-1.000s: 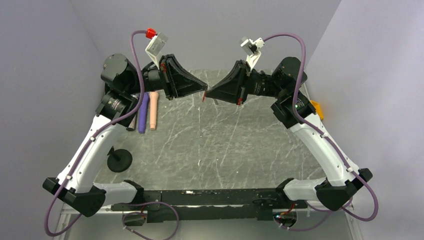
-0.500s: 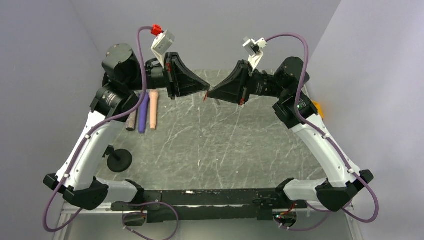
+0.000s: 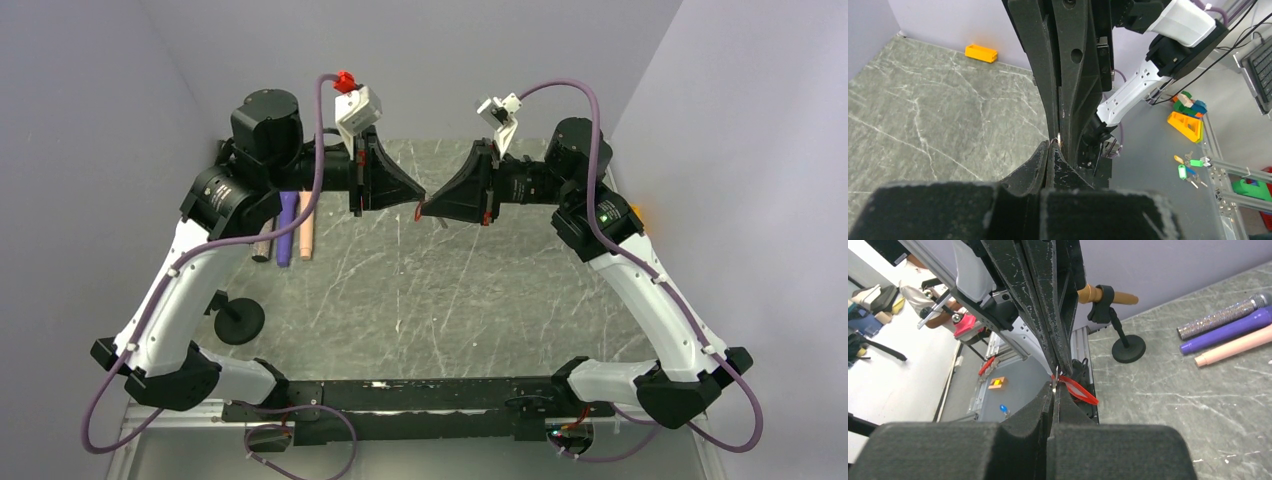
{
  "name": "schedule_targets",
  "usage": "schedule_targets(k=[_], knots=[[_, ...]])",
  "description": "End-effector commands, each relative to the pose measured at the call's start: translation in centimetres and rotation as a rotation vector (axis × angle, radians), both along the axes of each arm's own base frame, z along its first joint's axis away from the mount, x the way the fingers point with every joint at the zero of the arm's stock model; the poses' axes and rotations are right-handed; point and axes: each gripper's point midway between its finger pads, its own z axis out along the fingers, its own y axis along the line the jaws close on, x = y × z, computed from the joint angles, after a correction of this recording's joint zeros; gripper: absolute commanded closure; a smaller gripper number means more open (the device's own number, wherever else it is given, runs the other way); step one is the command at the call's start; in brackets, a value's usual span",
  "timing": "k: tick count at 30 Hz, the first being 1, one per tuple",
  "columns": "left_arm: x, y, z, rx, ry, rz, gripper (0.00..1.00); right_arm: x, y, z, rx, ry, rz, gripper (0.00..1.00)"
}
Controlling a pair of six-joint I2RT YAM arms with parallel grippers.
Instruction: Remove the keys from the keyring
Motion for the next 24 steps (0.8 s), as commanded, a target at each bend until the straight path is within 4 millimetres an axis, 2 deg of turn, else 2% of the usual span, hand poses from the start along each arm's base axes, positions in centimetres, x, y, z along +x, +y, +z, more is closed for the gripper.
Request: schedule_targets(k=[1, 10, 24], knots=[[-1.0, -0.5, -0.8, 0.048, -0.046, -0.035, 1.0, 0.0, -0.1, 0.3, -0.005, -0.043, -0.009, 1.0], [-1.7, -1.2, -3.1, 0.143, -0.075, -0.048, 1.0, 0.1, 0.2, -0.7, -0.047, -0.026, 0.015, 1.0], [-3.6, -1.6, -4.8, 0.214, -0.093, -0.101, 1.0, -0.3, 0.4, -2.1, -0.087, 0.013, 0.068, 1.0]])
